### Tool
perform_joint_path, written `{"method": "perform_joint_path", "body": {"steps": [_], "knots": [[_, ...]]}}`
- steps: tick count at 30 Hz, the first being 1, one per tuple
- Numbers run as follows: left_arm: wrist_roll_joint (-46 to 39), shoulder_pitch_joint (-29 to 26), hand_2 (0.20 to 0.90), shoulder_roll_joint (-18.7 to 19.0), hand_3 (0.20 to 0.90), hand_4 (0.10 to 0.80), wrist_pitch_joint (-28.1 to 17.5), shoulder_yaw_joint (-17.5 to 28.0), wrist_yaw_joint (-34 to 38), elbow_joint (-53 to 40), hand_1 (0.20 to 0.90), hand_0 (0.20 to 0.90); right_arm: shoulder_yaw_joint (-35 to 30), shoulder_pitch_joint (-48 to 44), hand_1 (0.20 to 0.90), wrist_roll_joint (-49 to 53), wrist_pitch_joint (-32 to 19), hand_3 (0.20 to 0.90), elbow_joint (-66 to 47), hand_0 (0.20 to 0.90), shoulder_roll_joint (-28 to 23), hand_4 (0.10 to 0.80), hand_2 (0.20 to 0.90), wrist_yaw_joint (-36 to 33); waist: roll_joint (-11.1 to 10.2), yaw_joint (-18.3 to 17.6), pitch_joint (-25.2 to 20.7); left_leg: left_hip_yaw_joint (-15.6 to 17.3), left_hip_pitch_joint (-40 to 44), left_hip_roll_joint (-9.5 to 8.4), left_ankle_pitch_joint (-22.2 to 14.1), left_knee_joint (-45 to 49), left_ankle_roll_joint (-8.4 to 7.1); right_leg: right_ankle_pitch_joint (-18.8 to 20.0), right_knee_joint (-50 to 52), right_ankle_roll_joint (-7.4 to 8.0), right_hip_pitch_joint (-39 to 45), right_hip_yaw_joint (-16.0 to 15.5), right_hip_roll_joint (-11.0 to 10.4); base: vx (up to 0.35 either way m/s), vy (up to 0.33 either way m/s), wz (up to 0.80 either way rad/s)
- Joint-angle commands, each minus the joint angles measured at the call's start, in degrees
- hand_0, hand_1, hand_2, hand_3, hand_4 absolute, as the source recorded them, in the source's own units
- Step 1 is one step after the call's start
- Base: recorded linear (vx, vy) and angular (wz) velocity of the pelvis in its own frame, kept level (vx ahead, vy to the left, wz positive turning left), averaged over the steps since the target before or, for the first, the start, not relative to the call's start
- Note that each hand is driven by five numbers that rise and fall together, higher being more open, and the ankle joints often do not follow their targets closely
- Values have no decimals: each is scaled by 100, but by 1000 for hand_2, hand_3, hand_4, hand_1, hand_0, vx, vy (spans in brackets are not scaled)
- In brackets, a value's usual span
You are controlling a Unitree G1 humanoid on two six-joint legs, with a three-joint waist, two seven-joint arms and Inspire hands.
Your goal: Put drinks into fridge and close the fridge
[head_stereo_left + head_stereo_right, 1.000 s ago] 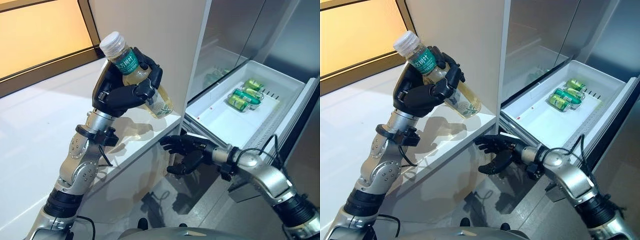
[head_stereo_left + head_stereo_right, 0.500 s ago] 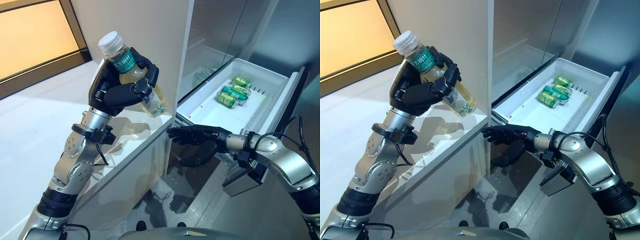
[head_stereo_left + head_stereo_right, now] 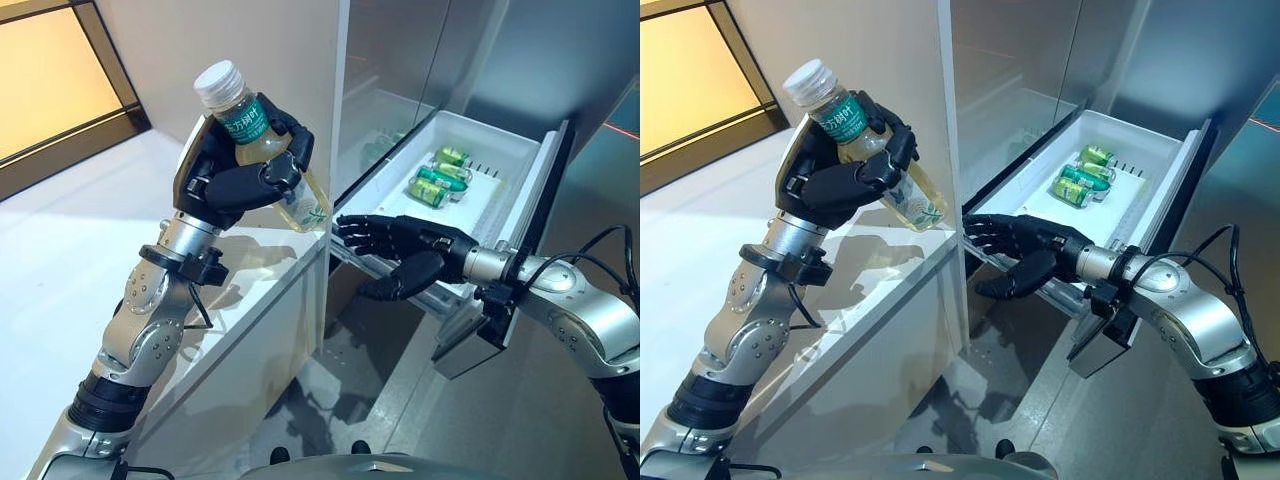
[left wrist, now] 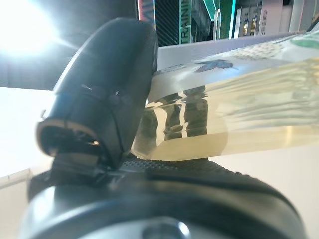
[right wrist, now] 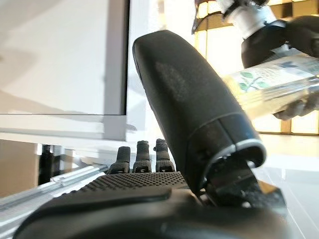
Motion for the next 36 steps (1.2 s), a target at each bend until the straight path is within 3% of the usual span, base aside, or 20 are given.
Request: {"method": "perform_joint_path", "body": {"steps": [1,15,23,28,36], "knots": [[89,-1368,300,-17,200,100,-656,-106,-74,-118,300,300,-45,-775,900,439,-554,900,-254,900,267,800,900,-258,-171,71,-817,195,-13,-93,-418,10,74,205,23,323,-148,216,-103,0,0,0],[243,-1716,300,-297,200,100,-208,-882,-404,-55,300,300,953,-1549,900,592,-494,900,22,900,789,800,900,-971,-160,193,-791,127,-5,-107,-408,10,101,216,23,322,-126,110,-140,0,0,0],[500,-1780,300,-267,200,100,59,-1174,-432,41,300,300,1291,-1812,900,644,-541,900,75,900,977,800,900,-1031,-142,245,-783,132,-2,-104,-397,10,114,215,23,318,-111,80,-143,0,0,0],[797,-1799,300,-184,200,100,17,-1280,-292,217,300,300,1387,-1904,900,1012,-431,900,112,900,998,800,900,-1026,-140,255,-789,145,-7,-102,-391,10,124,216,23,318,-118,77,-138,0,0,0],[1671,-1892,300,-37,200,100,-407,-1411,192,470,300,300,1603,-1850,900,1932,-97,900,135,900,1060,800,900,-919,-181,296,-809,130,-20,-88,-359,10,115,210,23,306,-107,22,-130,0,0,0]]}}
